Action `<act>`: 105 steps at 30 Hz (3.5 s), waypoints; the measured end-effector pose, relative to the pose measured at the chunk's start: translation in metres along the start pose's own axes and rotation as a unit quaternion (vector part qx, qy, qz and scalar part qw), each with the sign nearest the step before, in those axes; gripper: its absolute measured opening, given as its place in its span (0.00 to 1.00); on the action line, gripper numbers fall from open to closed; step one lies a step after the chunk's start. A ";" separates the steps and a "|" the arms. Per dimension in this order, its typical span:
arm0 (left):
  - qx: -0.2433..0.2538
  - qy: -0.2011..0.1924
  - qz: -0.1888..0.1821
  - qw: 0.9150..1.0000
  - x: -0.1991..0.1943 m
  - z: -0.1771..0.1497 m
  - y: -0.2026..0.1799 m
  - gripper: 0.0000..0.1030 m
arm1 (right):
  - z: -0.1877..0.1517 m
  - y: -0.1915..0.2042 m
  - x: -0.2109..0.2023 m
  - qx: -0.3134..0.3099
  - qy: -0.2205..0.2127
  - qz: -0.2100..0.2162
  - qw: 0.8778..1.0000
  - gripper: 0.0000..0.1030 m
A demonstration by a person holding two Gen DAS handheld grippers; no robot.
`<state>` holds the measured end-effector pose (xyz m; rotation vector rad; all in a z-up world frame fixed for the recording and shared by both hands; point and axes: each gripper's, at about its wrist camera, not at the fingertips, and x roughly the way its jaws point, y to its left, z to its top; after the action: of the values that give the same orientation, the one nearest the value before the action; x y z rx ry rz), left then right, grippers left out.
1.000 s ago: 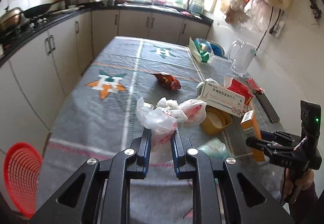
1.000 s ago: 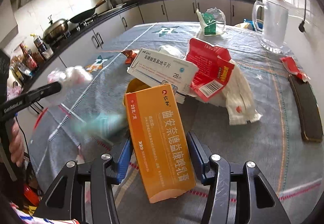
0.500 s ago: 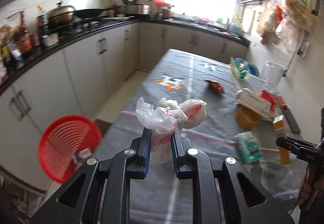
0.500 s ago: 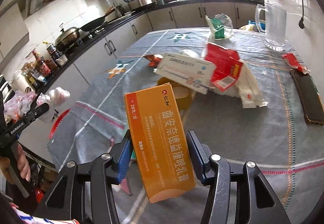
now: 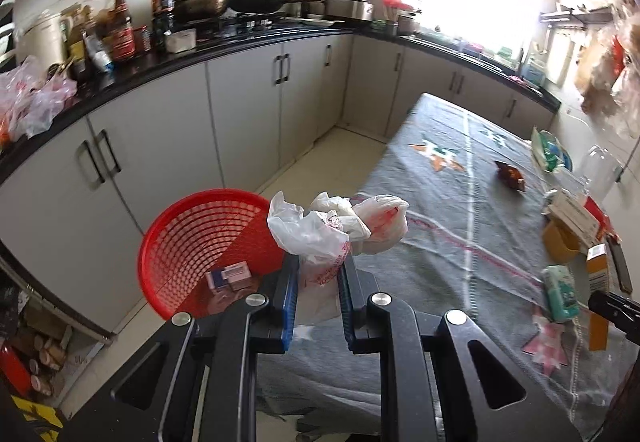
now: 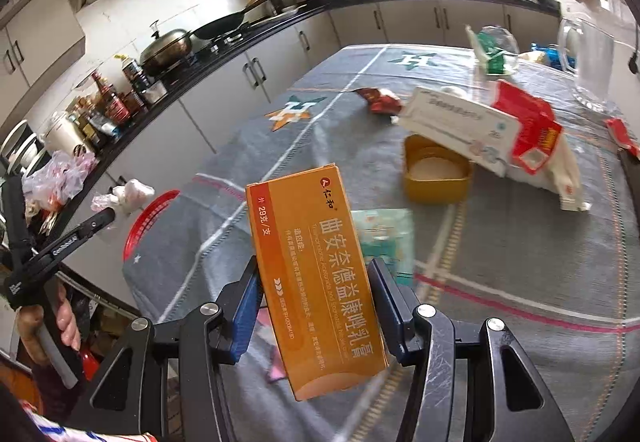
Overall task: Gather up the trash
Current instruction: 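Carry the bag and orange box to the red basket and release both, then move both open tools back over the table, then grasp the teal tissue pack with the left tool while the right tool grasps the red wrapper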
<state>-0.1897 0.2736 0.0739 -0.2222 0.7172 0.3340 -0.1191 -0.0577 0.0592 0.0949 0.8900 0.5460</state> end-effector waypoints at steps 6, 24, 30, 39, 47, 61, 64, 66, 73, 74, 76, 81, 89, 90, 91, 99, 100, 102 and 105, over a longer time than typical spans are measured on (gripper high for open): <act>-0.027 0.013 0.015 0.999 0.017 -0.003 0.030 0.17 | 0.010 0.033 0.022 -0.024 0.019 0.016 0.999 0.55; -0.114 0.052 0.057 0.991 0.085 0.012 0.157 0.17 | 0.068 0.209 0.150 -0.099 0.079 0.145 0.981 0.55; -0.119 0.056 0.057 0.990 0.098 0.011 0.175 0.18 | 0.071 0.262 0.210 -0.129 0.108 0.144 0.975 0.56; -0.113 0.026 0.078 0.990 0.080 0.012 0.174 0.53 | 0.076 0.267 0.239 -0.103 0.117 0.152 0.976 0.72; -0.097 0.009 0.088 0.991 0.050 0.008 0.159 0.59 | 0.071 0.235 0.206 -0.092 0.101 0.129 0.982 0.76; -0.058 -0.005 0.090 0.994 -0.013 -0.020 0.108 0.64 | 0.026 0.138 0.097 -0.037 0.032 0.065 0.997 0.78; -0.052 -0.009 0.081 0.995 -0.029 -0.028 0.094 0.64 | 0.011 0.124 0.069 -0.025 0.004 0.055 0.998 0.79; -0.049 -0.012 0.071 0.996 -0.040 -0.033 0.085 0.64 | 0.001 0.116 0.050 -0.016 -0.016 0.049 0.999 0.81; -0.008 -0.036 0.038 0.999 -0.084 -0.059 0.046 0.70 | -0.022 0.081 0.002 0.020 -0.033 0.033 0.999 0.82; -0.001 -0.037 0.036 0.999 -0.087 -0.061 0.042 0.71 | -0.025 0.075 -0.007 0.021 -0.039 0.023 0.999 0.82; 0.016 -0.034 0.030 0.999 -0.089 -0.064 0.035 0.72 | -0.033 0.059 -0.023 0.026 -0.052 0.004 0.998 0.82; 0.037 -0.023 0.024 0.999 -0.082 -0.062 0.021 0.72 | -0.062 -0.001 -0.061 0.081 -0.074 -0.039 0.993 0.83; 0.075 -0.018 -0.024 0.997 -0.075 -0.054 -0.023 0.72 | -0.081 -0.069 -0.101 0.139 -0.093 -0.097 0.981 0.83; 0.083 -0.014 -0.034 0.996 -0.074 -0.054 -0.031 0.72 | -0.081 -0.074 -0.103 0.143 -0.096 -0.099 0.980 0.83; 0.091 -0.007 -0.048 0.995 -0.072 -0.054 -0.039 0.72 | -0.080 -0.079 -0.103 0.146 -0.098 -0.099 0.979 0.83; 0.136 0.026 -0.124 0.983 -0.055 -0.050 -0.109 0.72 | -0.073 -0.106 -0.085 0.159 -0.089 -0.078 0.980 0.83; 0.136 0.031 -0.132 0.981 -0.051 -0.047 -0.117 0.72 | -0.072 -0.110 -0.082 0.161 -0.086 -0.076 0.980 0.83; 0.135 0.045 -0.151 0.978 -0.039 -0.043 -0.134 0.72 | -0.067 -0.117 -0.073 0.164 -0.078 -0.070 0.981 0.83; 0.129 0.073 -0.177 0.973 -0.018 -0.037 -0.160 0.72 | -0.059 -0.126 -0.065 0.165 -0.071 -0.066 0.981 0.83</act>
<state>-0.1650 0.1105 0.0721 -0.1240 0.8415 -0.1175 -0.1442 -0.2066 0.0304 0.3690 0.8336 0.2596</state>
